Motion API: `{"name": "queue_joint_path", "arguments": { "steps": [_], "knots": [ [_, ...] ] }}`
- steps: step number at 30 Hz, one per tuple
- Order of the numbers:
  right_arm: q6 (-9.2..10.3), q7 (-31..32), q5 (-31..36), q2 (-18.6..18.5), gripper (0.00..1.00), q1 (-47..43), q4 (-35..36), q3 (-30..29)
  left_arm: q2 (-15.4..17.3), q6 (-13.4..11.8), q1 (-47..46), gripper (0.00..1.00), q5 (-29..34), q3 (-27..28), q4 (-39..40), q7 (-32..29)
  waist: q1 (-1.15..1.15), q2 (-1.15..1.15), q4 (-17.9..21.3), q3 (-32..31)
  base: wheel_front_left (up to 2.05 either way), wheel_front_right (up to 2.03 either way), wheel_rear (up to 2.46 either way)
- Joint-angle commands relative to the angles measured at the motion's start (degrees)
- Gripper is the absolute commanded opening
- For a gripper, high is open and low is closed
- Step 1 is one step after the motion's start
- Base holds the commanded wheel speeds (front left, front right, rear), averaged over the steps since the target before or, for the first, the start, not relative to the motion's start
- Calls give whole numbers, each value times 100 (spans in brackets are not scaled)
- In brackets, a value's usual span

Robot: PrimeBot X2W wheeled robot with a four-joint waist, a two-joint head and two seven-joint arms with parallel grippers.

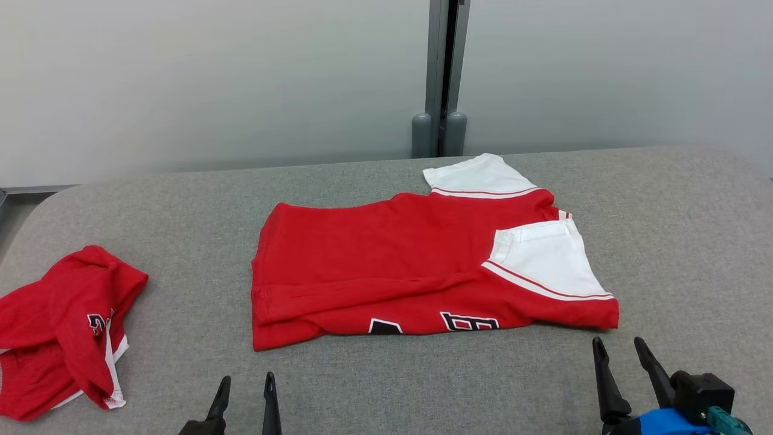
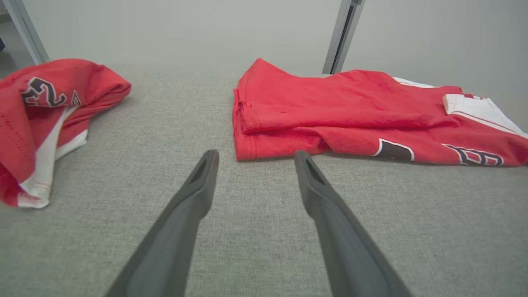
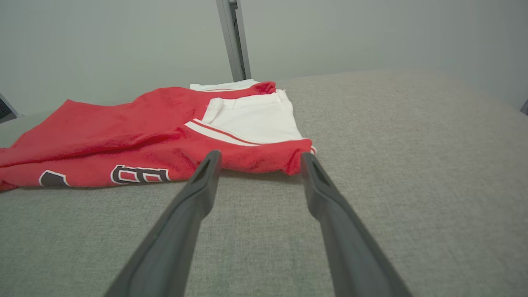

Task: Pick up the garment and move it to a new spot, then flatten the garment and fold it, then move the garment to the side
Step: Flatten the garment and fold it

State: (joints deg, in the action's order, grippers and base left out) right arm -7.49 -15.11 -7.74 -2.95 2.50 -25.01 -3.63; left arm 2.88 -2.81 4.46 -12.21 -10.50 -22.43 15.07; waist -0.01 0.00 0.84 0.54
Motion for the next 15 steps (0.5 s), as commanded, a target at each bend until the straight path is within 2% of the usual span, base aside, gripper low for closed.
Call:
{"name": "queue_joint_path", "arguments": {
  "steps": [1, 11, 15],
  "knots": [
    [0, -4, -48, 1, 100, -107, -21, -1, 2, -15, 48, 100, -33, -14, 6, 14, 1, 0, -1, -20, 0, 0, 0],
    [0, -4, -71, 3, 100, 11, -18, 62, 0, 24, -133, 100, 29, -33, -77, 14, 1, 0, -8, 65, 0, 0, 0],
    [0, -4, -146, 2, 100, 189, 64, 94, 0, 85, -446, 100, -44, -44, -213, 15, 1, 0, -18, 323, 0, 0, 0]
  ]
}}
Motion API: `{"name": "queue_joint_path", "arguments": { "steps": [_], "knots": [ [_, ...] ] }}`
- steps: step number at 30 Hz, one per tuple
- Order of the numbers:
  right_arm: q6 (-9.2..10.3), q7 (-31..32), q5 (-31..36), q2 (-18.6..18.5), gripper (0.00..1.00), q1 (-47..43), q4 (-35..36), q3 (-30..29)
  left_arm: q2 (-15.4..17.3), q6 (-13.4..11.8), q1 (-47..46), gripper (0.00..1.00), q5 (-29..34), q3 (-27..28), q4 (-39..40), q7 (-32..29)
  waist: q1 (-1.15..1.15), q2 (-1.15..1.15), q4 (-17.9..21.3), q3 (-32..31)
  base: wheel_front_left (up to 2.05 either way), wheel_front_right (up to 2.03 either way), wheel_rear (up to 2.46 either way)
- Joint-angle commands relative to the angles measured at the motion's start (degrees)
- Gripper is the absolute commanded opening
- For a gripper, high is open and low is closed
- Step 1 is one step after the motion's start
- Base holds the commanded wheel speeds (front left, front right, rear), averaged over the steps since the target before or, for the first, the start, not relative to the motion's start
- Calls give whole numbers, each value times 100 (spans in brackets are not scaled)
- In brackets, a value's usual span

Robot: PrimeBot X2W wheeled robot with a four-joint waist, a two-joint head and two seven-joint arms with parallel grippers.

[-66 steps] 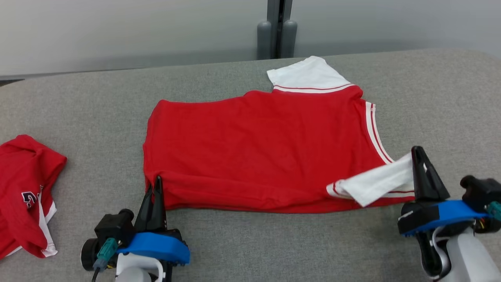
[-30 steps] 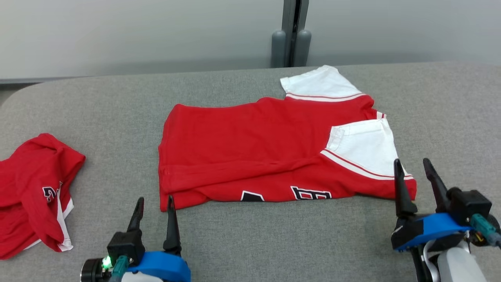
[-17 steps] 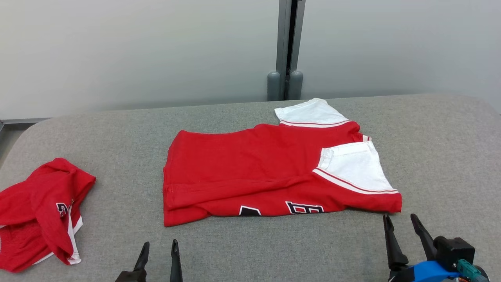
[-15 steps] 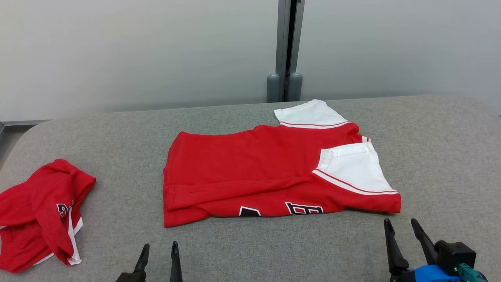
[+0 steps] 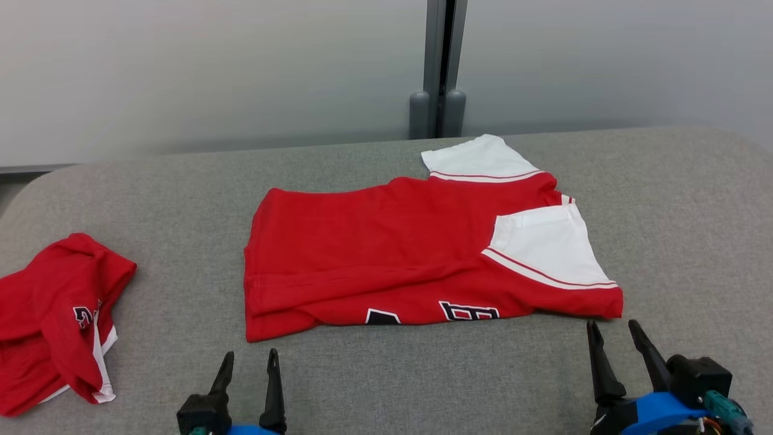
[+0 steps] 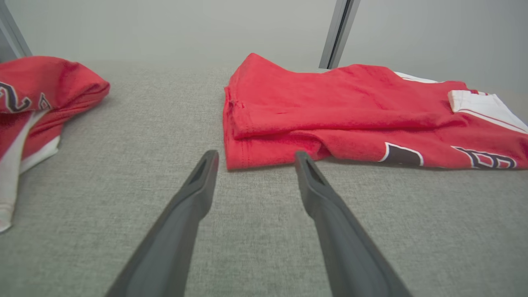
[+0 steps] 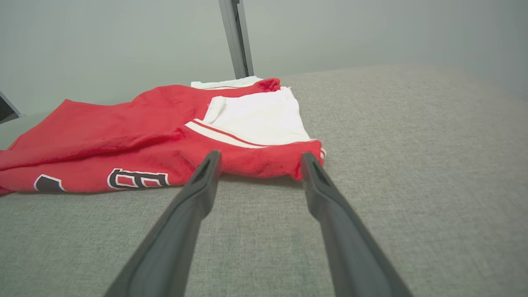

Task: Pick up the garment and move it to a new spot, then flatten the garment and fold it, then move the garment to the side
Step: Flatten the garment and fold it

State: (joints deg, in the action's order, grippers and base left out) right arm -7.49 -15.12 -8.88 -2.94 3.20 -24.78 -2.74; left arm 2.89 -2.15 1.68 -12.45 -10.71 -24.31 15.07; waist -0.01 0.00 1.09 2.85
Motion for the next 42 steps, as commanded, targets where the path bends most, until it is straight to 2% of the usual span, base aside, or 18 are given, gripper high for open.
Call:
{"name": "queue_joint_path", "arguments": {
  "steps": [1, 11, 19, 20, 21, 23, 27, 32, 33, 35, 42],
  "knots": [
    [0, -2, -57, 1, 100, 167, 57, 26, -1, 46, -271, 100, -25, -28, -91, 14, 1, 0, -43, 175, 0, 0, 0],
    [0, -3, -185, 0, 100, 717, 262, 177, 0, -58, -1339, 100, -366, 176, -939, 14, 1, 0, 51, 1014, 0, 0, 0],
    [0, -2, -124, 0, 100, 1042, 265, -302, -3, 17, -1636, 100, -693, -68, -1753, -41, 1, 0, 101, 1253, 0, 0, 0],
    [0, -2, -83, 0, 100, 1077, 206, -379, -10, 73, -1644, 93, -731, -140, -1849, -44, 1, 0, 98, 1264, 0, 0, 0],
    [0, -2, -44, -2, 100, 1098, 115, -461, -24, 124, -1668, 48, -759, -242, -1954, -57, 1, 0, 93, 1275, 0, 0, 0],
    [0, -3, 29, -1, 100, 1182, -118, -621, -53, 229, -1711, 0, -784, -441, -2079, -71, 1, 0, 72, 1296, 0, 0, 0],
    [0, -3, 70, -2, 100, 1345, -459, -784, -56, 286, -1773, 0, -892, -603, -2183, -81, 1, 0, 36, 1334, 0, 0, 0],
    [0, 9, -45, 3, 100, 1640, -1478, -659, -44, 293, -1848, 0, -928, -715, -2187, -81, 1, 0, 6, 1369, 0, 0, 0],
    [0, 31, -125, 8, 89, 1703, -1718, -560, -44, 297, -1852, 0, -929, -721, -2143, -81, 1, 0, -10, 1371, 0, 0, 0],
    [-3, 43, -303, 50, 0, 1768, -1924, -357, -42, 282, -1855, 0, -921, -688, -1990, -67, 1, 0, -28, 1374, 0, 0, 0],
    [-1, -3, -587, -5, 0, 1893, -1390, -508, 2, 216, -1824, 0, -688, -244, -1096, 8, 1, 0, -35, 1200, 0, 0, 0]
  ]
}}
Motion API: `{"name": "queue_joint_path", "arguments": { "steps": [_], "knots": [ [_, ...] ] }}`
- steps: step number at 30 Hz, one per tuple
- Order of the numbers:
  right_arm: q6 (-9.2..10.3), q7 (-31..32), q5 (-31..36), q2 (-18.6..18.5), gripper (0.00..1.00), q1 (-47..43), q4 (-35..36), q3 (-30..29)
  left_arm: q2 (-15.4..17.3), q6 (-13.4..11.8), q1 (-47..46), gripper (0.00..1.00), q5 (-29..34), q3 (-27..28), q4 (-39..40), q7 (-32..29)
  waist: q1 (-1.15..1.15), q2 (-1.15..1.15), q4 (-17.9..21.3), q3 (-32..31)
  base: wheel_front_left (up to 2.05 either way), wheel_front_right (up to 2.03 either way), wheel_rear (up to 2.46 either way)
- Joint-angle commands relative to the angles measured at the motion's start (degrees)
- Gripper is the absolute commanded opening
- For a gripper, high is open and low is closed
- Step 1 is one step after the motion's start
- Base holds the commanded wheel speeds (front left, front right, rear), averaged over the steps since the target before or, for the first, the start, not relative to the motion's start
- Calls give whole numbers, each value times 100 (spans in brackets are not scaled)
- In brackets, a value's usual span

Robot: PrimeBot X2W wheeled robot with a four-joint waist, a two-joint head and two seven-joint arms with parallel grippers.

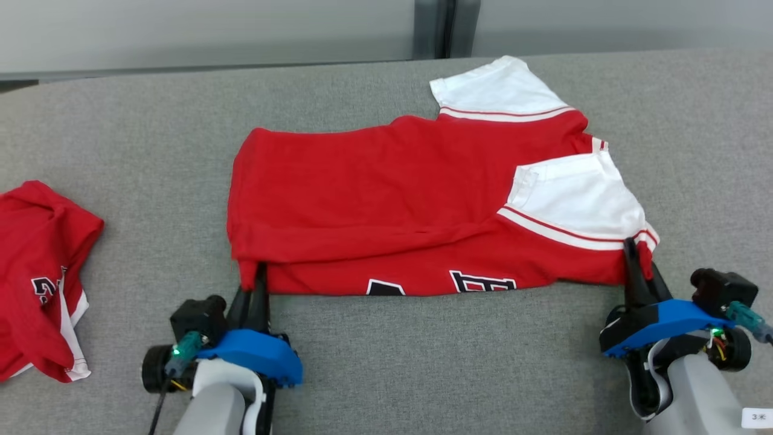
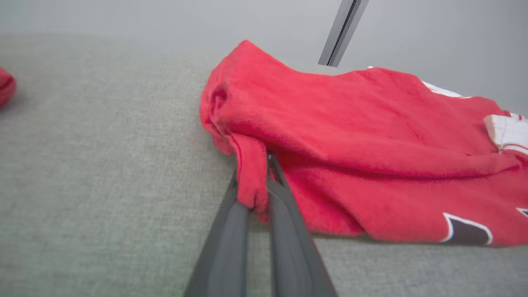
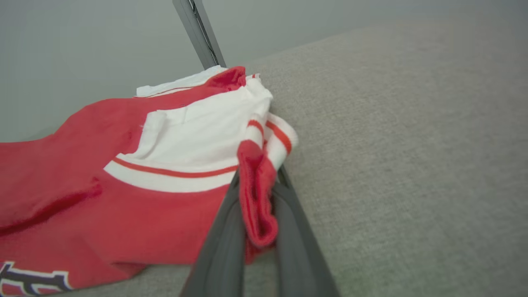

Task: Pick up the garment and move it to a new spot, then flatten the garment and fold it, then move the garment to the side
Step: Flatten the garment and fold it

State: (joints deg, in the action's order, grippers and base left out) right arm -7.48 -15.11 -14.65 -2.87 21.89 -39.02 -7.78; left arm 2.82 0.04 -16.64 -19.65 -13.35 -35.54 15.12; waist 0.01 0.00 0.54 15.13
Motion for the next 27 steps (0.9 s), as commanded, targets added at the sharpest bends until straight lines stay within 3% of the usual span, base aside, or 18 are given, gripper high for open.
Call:
{"name": "queue_joint_path", "arguments": {
  "steps": [1, 8, 12, 18, 19, 20, 21, 22, 23, 27],
  "knots": [
    [-2, -3, -8, -10, 0, 41, 106, -39, 15, -7, 19, 0, 88, 113, 167, 3, -1, 0, 22, -86, 0, 0, 0],
    [-1, -4, -180, -155, 0, 84, 275, -126, 15, 66, 200, 0, 414, 686, 775, 3, -1, 0, 17, -619, 0, 0, 0],
    [2, -4, -287, -227, 0, -257, 173, -1, 18, 74, 506, 0, 326, 779, 525, 3, -1, 0, 25, -938, 0, 0, 0],
    [3, -4, -371, -233, 0, -1004, -83, 305, 21, 37, 1143, 0, -35, 473, -90, 3, -1, 0, 16, -1154, 0, 0, 0],
    [2, -5, -381, -228, 3, -1114, -130, 342, 19, 17, 1210, 0, -78, 415, -133, 3, -1, 0, 14, -1159, 0, 0, 0],
    [2, -4, -380, -227, 42, -1186, -142, 369, 16, -5, 1269, 0, -114, 363, -177, 3, -1, 0, 12, -1155, 0, 0, 0],
    [2, -4, -345, -237, 100, -1236, -144, 413, 16, -40, 1305, 27, -138, 330, -191, 3, -1, 0, 11, -1145, 0, 0, 0],
    [0, -4, -297, -247, 100, -1259, -119, 445, 19, -79, 1328, 86, -153, 316, -175, 3, -1, 0, 16, -1124, 0, 0, 0],
    [-1, -4, -270, -259, 100, -1260, -68, 422, 16, -124, 1331, 100, -141, 316, -146, 3, -1, 0, 22, -1096, 0, 0, 0],
    [-1, -3, -57, -277, 100, -1093, 196, 282, 11, -282, 1185, 100, 149, 432, 232, 3, -1, 0, 17, -970, 0, 0, 0]
  ]
}}
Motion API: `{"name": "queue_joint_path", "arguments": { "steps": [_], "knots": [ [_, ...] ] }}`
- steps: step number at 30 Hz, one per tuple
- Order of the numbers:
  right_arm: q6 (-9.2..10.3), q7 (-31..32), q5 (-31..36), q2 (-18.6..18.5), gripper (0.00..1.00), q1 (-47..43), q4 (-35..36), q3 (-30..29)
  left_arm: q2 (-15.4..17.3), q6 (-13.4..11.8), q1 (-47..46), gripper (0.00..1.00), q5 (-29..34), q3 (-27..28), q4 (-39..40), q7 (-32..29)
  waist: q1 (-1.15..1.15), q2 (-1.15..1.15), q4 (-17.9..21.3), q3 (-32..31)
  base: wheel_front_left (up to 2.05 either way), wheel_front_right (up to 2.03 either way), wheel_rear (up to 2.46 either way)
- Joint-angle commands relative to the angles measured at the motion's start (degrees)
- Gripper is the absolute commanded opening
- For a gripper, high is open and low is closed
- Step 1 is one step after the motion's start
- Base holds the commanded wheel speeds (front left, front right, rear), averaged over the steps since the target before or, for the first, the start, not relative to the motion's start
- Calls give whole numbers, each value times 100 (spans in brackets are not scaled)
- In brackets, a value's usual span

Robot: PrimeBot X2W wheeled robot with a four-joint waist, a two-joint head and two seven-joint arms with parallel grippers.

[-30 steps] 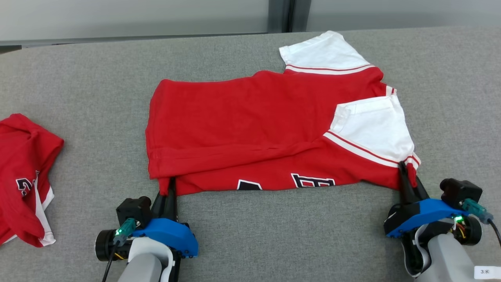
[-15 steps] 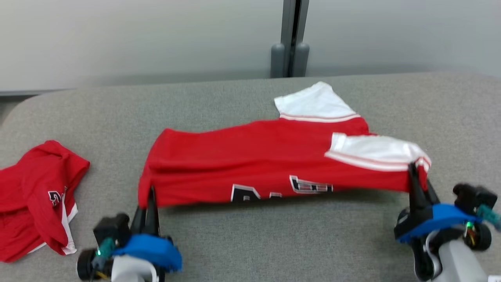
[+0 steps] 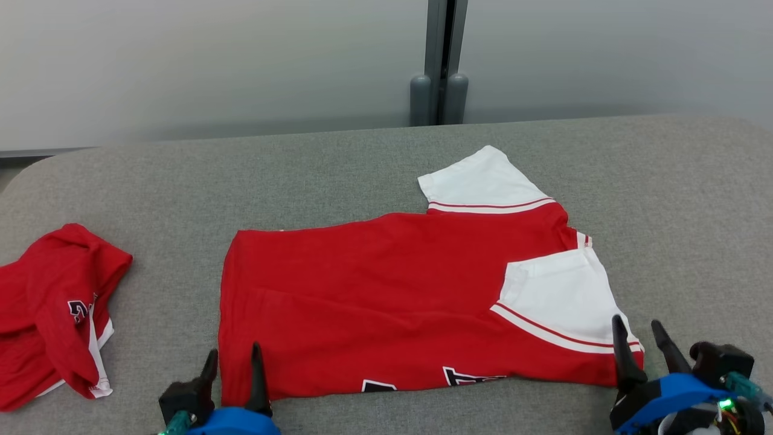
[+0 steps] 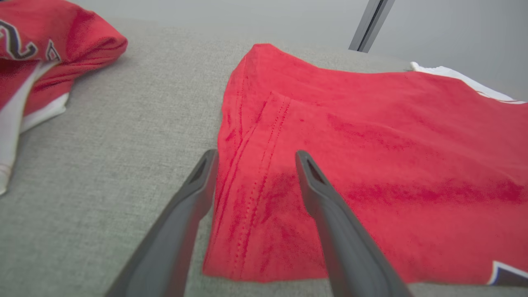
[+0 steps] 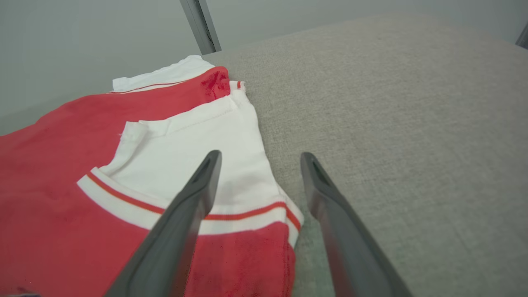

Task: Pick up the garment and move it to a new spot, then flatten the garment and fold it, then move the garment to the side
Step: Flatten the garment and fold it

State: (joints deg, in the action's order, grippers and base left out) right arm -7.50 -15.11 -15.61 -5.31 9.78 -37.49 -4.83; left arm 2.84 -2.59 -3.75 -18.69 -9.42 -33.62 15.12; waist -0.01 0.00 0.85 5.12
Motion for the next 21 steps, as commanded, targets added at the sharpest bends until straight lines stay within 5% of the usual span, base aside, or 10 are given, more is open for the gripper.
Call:
{"name": "queue_joint_path", "arguments": {
  "steps": [1, 6, 14, 21],
  "knots": [
    [2, -4, 89, -29, 100, 171, 119, -52, 11, -35, -181, 100, 153, 86, 146, 3, 1, 0, -17, 75, 0, 0, 0],
    [2, -3, 319, -39, 100, 552, 361, -107, 88, 80, -814, 100, 509, 257, 217, 2, 1, 0, -20, 405, 0, 0, 0],
    [2, -4, 385, -190, 100, 1253, 483, 274, 298, 420, -2421, 100, 583, 252, -1068, -34, 1, 0, 87, 1013, 0, 0, 0],
    [2, -4, 289, -311, 100, 1554, 526, 530, 439, 325, -3307, 100, 575, 295, -2131, -58, 1, 0, 181, 1297, 0, 0, 0]
  ]
}}
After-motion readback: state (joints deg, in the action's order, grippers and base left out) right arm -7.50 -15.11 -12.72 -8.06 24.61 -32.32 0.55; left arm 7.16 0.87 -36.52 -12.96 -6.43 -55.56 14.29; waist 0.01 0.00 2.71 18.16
